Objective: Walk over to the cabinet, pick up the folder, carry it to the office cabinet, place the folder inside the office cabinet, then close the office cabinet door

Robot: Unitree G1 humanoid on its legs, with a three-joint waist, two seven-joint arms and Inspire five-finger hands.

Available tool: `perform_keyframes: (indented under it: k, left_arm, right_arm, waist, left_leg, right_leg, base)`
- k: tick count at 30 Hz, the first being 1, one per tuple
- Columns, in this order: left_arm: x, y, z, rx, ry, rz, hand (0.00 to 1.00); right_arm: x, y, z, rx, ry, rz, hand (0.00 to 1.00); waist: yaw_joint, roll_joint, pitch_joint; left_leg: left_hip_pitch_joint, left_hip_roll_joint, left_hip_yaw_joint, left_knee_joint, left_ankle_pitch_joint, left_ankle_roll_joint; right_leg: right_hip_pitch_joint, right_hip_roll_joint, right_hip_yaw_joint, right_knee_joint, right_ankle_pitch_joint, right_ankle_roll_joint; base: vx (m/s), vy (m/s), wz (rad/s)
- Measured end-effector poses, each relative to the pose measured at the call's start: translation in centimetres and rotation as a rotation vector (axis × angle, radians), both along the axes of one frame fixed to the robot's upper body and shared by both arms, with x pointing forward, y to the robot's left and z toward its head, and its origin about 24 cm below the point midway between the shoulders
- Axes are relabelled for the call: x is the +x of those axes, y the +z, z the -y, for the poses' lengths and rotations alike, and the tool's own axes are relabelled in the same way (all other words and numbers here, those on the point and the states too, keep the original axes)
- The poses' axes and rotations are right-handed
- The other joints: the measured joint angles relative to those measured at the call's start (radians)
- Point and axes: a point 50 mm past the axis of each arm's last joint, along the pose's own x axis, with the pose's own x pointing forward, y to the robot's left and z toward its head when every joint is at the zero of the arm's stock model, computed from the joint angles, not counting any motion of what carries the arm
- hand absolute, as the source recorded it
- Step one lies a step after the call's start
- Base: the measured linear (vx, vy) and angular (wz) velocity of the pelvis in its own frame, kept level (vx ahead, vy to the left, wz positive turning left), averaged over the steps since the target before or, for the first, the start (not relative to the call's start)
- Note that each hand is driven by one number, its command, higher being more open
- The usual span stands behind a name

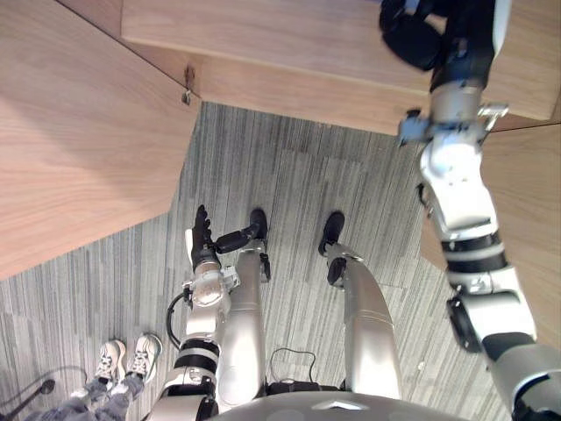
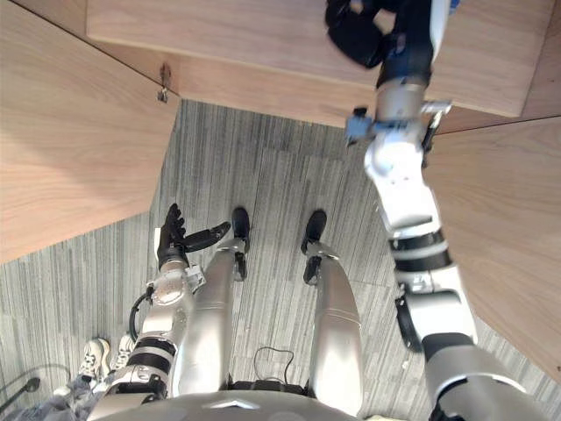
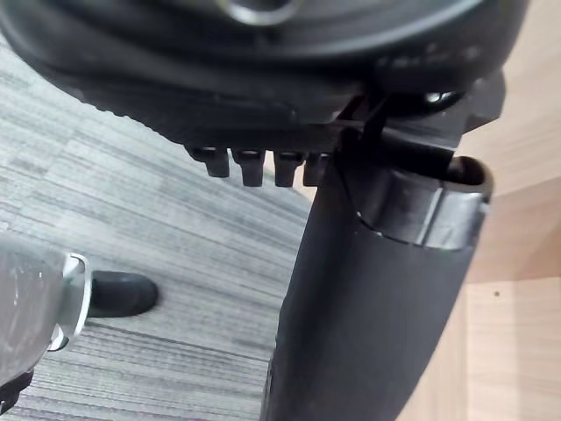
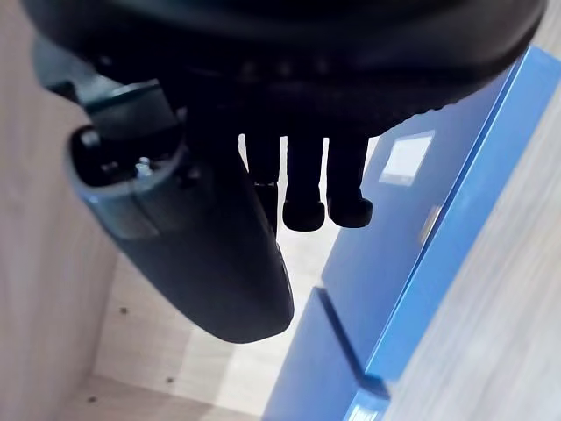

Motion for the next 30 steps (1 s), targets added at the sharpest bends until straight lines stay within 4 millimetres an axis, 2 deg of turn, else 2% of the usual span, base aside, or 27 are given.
perform_keyframes:
  k: [1,3,6,7,9,10,11,13,15,16,18,21,26,27,30]
  left_arm:
    - [-0.1,-0.1,0.0,0.004,0.000,-0.007,1.00]
    - [-0.6,-0.7,0.0,0.012,-0.016,-0.035,1.00]
    - [-1.1,-1.4,0.2,0.002,-0.024,-0.067,1.00]
    - [-1.7,-2.2,0.4,-0.008,-0.026,-0.104,1.00]
    - [-2.4,-3.0,0.5,-0.012,-0.031,-0.139,1.00]
    - [-3.6,-4.5,0.4,0.002,-0.043,-0.215,1.00]
    - [-3.9,-4.8,0.4,0.006,-0.046,-0.231,1.00]
    - [-5.7,-6.8,0.4,0.014,-0.061,-0.338,1.00]
    - [-7.4,-8.2,0.3,0.026,-0.080,-0.427,1.00]
    - [-7.9,-8.5,0.2,0.030,-0.084,-0.444,1.00]
    - [-9.4,-9.5,-0.3,0.037,-0.088,-0.512,1.00]
    - [-11.3,-10.6,-0.9,0.068,-0.102,-0.594,1.00]
    - [-13.3,-11.8,-1.2,0.050,-0.099,-0.684,1.00]
    - [-13.6,-12.0,-1.2,0.048,-0.106,-0.698,1.00]
    - [-14.0,-12.2,-1.1,0.054,-0.121,-0.722,1.00]
  right_arm:
    - [-0.1,-0.9,-0.5,-0.005,0.022,-0.027,0.00]
    - [-0.5,-4.8,-1.9,-0.017,0.093,-0.156,0.00]
    - [-1.5,-8.8,-3.2,0.003,0.150,-0.292,0.00]
    - [-2.6,-11.8,-3.9,0.009,0.174,-0.395,0.00]
    - [-3.4,-13.8,-4.4,0.012,0.193,-0.467,0.00]
    - [-4.4,-17.1,-4.8,0.004,0.200,-0.589,0.00]
    - [-4.6,-17.8,-4.8,0.000,0.198,-0.613,0.00]
    - [-5.7,-22.1,-4.7,-0.030,0.175,-0.785,0.00]
    - [-6.8,-25.8,-3.8,-0.057,0.139,-0.946,0.00]
    - [-7.2,-26.7,-3.6,-0.056,0.128,-0.985,0.00]
    - [-8.8,-29.8,-2.1,-0.032,0.069,-1.128,0.00]
    - [-10.6,-32.6,-0.3,-0.018,-0.002,-1.266,0.00]
    - [-12.7,-35.2,1.5,0.011,-0.083,-1.406,0.00]
    - [-13.3,-35.9,1.8,0.015,-0.101,-1.446,1.00]
    - [-14.5,-37.1,2.3,0.045,-0.137,-1.525,1.00]
  waist:
    - [-0.003,0.001,-0.001]
    - [-0.010,0.001,-0.005]
    - [-0.013,0.001,-0.014]
    - [-0.013,0.001,-0.037]
    - [-0.015,-0.001,-0.061]
    - [-0.021,-0.004,-0.096]
    - [-0.022,-0.005,-0.103]
    - [-0.032,-0.009,-0.160]
    - [-0.041,-0.012,-0.185]
    - [-0.044,-0.013,-0.189]
    - [-0.049,-0.014,-0.215]
    - [-0.058,-0.012,-0.247]
    - [-0.070,-0.013,-0.302]
    - [-0.073,-0.015,-0.312]
    - [-0.073,-0.019,-0.319]
  left_leg:
    - [0.013,0.002,0.003,0.005,-0.007,0.001]
    - [0.074,0.008,0.012,0.010,-0.026,0.004]
    - [0.150,0.010,0.022,0.001,-0.036,0.008]
    - [0.208,0.009,0.034,-0.030,-0.036,0.008]
    - [0.244,0.008,0.041,-0.056,-0.036,0.007]
    - [0.313,0.008,0.045,-0.100,-0.034,0.004]
    - [0.324,0.008,0.046,-0.109,-0.033,0.003]
    - [0.390,0.008,0.051,-0.170,-0.022,-0.006]
    - [0.460,0.007,0.061,-0.230,-0.010,-0.011]
    - [0.477,0.007,0.064,-0.244,-0.007,-0.011]
    - [0.539,0.001,0.078,-0.299,0.007,-0.013]
    - [0.637,-0.009,0.104,-0.376,0.025,-0.018]
    - [0.740,-0.023,0.149,-0.462,0.049,-0.015]
    - [0.751,-0.026,0.154,-0.469,0.053,-0.013]
    - [0.774,-0.030,0.163,-0.477,0.059,-0.008]
  right_leg:
    - [0.014,0.001,0.002,0.001,-0.004,0.001]
    - [0.074,0.005,0.006,-0.001,-0.017,0.008]
    - [0.142,0.008,0.012,-0.009,-0.028,0.014]
    - [0.192,0.011,0.017,-0.035,-0.030,0.016]
    - [0.222,0.014,0.022,-0.056,-0.029,0.017]
    - [0.288,0.023,0.026,-0.103,-0.025,0.023]
    - [0.299,0.025,0.026,-0.114,-0.023,0.025]
    - [0.368,0.038,0.026,-0.190,-0.002,0.030]
    - [0.446,0.050,0.029,-0.274,0.027,0.037]
    - [0.464,0.053,0.032,-0.295,0.035,0.039]
    - [0.527,0.059,0.040,-0.367,0.063,0.044]
    - [0.606,0.061,0.060,-0.435,0.087,0.054]
    - [0.683,0.062,0.100,-0.512,0.129,0.063]
    - [0.696,0.061,0.107,-0.527,0.139,0.064]
    - [0.714,0.060,0.115,-0.540,0.151,0.063]
  base:
    - [0.01,-0.004,-0.16]
    - [0.04,-0.011,-0.11]
    - [0.11,-0.022,-0.09]
    - [0.15,-0.013,-0.11]
    - [0.15,-0.001,-0.12]
    - [0.16,0.001,-0.11]
    - [0.16,0.000,-0.10]
    - [0.15,0.002,-0.07]
    - [0.16,0.020,-0.09]
    - [0.11,0.035,-0.11]
    - [0.09,0.039,-0.13]
    - [0.08,0.037,-0.20]
    - [0.02,0.033,-0.24]
    - [-0.04,0.013,-0.22]
    - [-0.08,0.000,-0.10]
